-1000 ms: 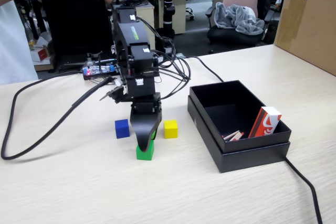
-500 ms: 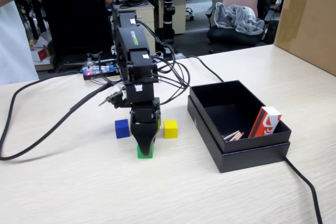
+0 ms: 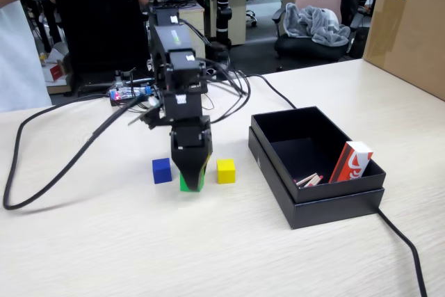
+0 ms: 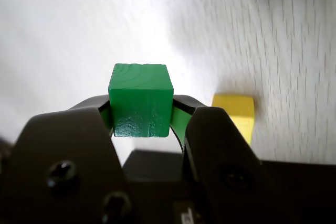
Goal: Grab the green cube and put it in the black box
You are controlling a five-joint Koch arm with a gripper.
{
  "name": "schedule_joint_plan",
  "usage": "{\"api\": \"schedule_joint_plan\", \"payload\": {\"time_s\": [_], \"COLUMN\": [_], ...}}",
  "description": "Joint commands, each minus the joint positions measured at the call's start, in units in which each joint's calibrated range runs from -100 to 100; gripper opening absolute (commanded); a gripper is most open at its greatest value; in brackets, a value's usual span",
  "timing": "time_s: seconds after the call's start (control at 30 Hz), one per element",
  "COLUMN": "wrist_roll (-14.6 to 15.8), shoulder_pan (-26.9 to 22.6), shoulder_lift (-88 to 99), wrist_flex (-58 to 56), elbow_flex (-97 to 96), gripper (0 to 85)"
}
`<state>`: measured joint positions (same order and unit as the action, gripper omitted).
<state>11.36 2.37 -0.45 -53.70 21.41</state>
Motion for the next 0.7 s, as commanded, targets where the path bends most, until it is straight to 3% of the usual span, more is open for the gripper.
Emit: {"api": "schedule_joint_plan", "payload": {"time_s": [0.0,0.17,0.3,0.67], "wrist_roll": [-1.42,-2.59,-2.49,-2.25], "shoulder_pan": [-1.42,-6.35,-15.43,-19.83], "shoulder_lift": [15.77,29.20,33.44,13.94], "wrist_flex": [-0.34,-0.34,-0.34,-0.08], "elbow_flex": [1.08,-0.01,0.44,0.90], "gripper": [0.5,0.5,0.7,0.9]}}
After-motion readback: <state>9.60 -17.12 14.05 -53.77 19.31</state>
